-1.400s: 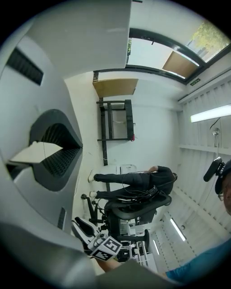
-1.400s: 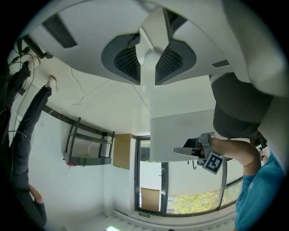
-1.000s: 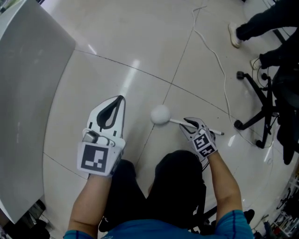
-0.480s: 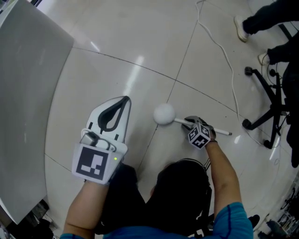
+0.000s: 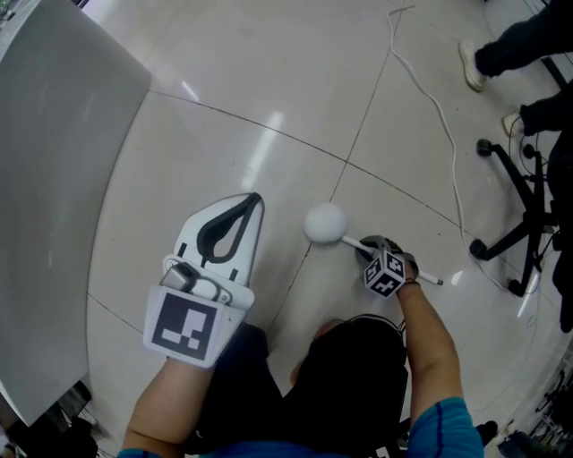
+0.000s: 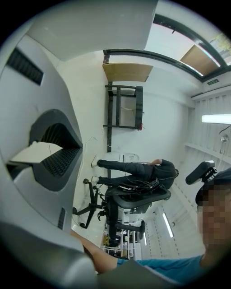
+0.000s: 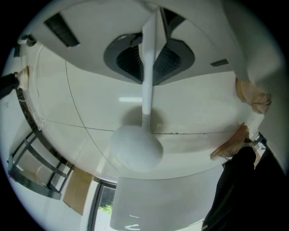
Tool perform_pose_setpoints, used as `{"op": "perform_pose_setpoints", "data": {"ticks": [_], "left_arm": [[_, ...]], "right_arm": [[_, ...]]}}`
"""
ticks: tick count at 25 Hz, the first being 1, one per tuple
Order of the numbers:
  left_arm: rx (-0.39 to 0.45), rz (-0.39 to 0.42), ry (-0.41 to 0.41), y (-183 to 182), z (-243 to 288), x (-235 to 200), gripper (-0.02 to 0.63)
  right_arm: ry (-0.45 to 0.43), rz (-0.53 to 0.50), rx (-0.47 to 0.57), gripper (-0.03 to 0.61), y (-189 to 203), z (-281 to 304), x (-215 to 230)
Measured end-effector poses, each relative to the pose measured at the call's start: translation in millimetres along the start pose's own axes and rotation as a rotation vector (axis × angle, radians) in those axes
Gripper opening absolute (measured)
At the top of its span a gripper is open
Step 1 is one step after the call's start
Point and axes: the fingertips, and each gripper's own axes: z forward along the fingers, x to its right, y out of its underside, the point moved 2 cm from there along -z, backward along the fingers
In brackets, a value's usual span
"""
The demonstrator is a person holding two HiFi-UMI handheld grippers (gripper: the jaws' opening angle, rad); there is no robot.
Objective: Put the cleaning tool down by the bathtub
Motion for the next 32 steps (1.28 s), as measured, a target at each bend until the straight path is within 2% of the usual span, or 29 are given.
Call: {"op": "perform_pose_setpoints", "data": {"ticks": [3, 5, 8, 11, 14, 18, 23, 26, 29, 32], "left_arm": [[-0.026, 0.069, -0.010, 1.4, -3.7, -2.8, -0.003], [-0.046, 0.078, -0.023, 6.1, -5.6, -6.7, -0.002], [-0.025, 0.094, -0.040, 4.1, -13.6, -9.8, -0.002], [-0.017, 0.157, -0.056, -7.3, -31.5, -11.3, -0.002], [-0.031, 0.130, -0.062, -25.4, -56.4, -3.7, -0.002], [-0.046, 0.049, -0.083, -67.2, -87.9, 9.5, -0.002], [-0.045, 0.045, -0.087, -142.9, -120.7, 16.9, -0.002], [-0.014, 0.022, -0.104, -188.6, -147.1, 18.8, -0.002], [0.010, -0.013, -0.140, -225.6, -179.2, 17.5, -0.002], [0.002, 0.000, -0.165, -255.0, -209.9, 16.2, -0.002]], "right_arm": [[0.041, 0.028, 0.050, 0.095, -22.0, -23.4, 8.1], [0.057, 0.040, 0.076, 0.095, -38.6, -51.8, 12.2], [0.077, 0.061, 0.095, 0.095, -61.8, -109.2, 15.9], [0.099, 0.091, 0.129, 0.095, -95.6, -168.6, 16.1], [0.113, 0.083, 0.163, 0.095, -127.8, -228.9, 13.2], [0.124, 0.070, 0.214, 0.095, -164.9, -307.8, 7.5], [0.133, 0.089, 0.290, 0.095, -213.6, -405.4, -1.8], [0.173, 0.106, 0.345, 0.095, -243.3, -465.5, -5.3], [0.235, 0.169, 0.448, 0.095, -281.3, -526.2, -1.9], [0.284, 0.305, 0.608, 0.095, -325.1, -588.6, 2.3]]}}
